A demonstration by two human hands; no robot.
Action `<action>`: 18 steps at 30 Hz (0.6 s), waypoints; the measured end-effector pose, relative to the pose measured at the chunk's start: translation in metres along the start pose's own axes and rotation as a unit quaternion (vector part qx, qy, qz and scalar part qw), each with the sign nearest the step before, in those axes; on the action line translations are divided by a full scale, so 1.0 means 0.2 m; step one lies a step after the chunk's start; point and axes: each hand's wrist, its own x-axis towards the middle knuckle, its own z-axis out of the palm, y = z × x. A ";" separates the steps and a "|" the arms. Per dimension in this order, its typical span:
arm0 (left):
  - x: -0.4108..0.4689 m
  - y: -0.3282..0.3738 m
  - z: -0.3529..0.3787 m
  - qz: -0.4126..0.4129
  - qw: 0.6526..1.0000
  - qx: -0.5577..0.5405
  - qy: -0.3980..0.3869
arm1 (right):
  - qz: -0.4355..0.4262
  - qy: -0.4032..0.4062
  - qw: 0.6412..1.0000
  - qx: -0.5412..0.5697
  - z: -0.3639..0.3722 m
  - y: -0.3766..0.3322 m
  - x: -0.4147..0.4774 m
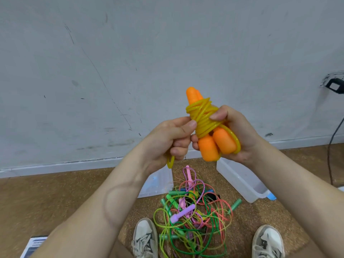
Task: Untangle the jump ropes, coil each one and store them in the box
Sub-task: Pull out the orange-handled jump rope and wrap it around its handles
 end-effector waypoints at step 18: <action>0.03 -0.03 0.02 0.091 0.904 0.393 0.144 | -0.110 0.206 0.914 -0.332 0.04 0.09 0.04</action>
